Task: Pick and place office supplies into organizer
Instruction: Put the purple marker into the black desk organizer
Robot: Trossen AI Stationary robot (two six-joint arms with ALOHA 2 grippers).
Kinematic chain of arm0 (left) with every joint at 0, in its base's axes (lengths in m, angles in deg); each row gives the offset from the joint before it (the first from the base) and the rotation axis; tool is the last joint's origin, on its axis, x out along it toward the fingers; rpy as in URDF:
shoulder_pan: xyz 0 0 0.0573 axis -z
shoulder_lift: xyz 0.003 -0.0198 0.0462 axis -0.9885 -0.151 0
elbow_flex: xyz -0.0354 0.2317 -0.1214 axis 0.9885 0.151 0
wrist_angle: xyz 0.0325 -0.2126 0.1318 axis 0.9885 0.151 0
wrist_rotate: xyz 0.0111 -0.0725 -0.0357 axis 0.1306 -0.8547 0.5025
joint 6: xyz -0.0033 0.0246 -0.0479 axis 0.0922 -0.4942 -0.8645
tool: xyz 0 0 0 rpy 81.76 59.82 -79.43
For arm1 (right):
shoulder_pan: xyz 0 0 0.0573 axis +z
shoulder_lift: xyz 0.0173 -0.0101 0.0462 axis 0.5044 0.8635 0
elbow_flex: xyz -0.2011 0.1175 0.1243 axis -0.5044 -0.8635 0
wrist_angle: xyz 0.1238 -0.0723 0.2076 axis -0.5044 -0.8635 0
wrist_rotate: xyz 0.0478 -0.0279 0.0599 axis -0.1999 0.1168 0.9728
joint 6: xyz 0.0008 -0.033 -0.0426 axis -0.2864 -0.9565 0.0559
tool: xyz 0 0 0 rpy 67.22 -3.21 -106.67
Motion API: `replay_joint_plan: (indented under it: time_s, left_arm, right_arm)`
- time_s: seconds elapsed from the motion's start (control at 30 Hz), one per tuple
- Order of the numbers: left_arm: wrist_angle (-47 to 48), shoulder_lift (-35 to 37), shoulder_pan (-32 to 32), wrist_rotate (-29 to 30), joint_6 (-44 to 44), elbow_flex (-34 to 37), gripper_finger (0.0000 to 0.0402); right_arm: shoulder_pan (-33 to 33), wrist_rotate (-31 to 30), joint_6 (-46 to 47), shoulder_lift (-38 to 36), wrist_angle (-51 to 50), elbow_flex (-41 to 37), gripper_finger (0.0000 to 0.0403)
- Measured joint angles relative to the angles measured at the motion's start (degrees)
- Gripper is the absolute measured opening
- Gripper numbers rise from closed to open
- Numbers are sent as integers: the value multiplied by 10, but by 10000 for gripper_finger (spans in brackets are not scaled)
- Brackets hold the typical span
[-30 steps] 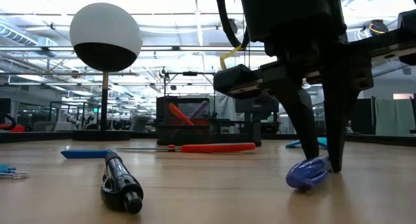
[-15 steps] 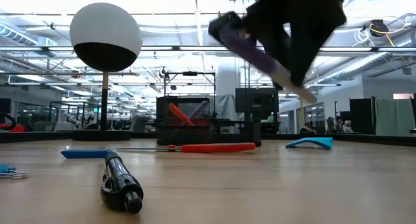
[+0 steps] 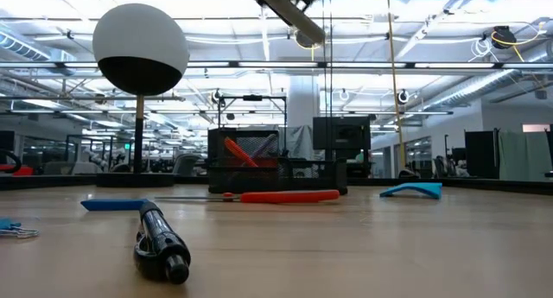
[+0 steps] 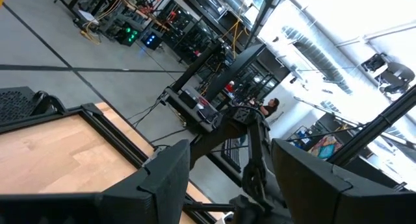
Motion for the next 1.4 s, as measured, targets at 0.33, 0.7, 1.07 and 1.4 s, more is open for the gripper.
replay_joint_plan:
  time_s: [0.33, 0.7, 1.07, 1.4]
  left_arm:
    - [0, 0, 0, 0, -8, 0, 221]
    - [0, 0, 0, 0, -18, 0, 221]
    - [3, 0, 0, 0, -33, 0, 221]
    - [9, 0, 0, 4, -34, 0, 221]
  right_arm:
    - [-20, -71, 114, -14, 174, 1, 25]
    - [-37, -165, 195, -14, 258, 1, 25]
    - [-59, -251, 274, -14, 266, 1, 25]
    - [-68, -247, 282, -17, 317, 1, 25]
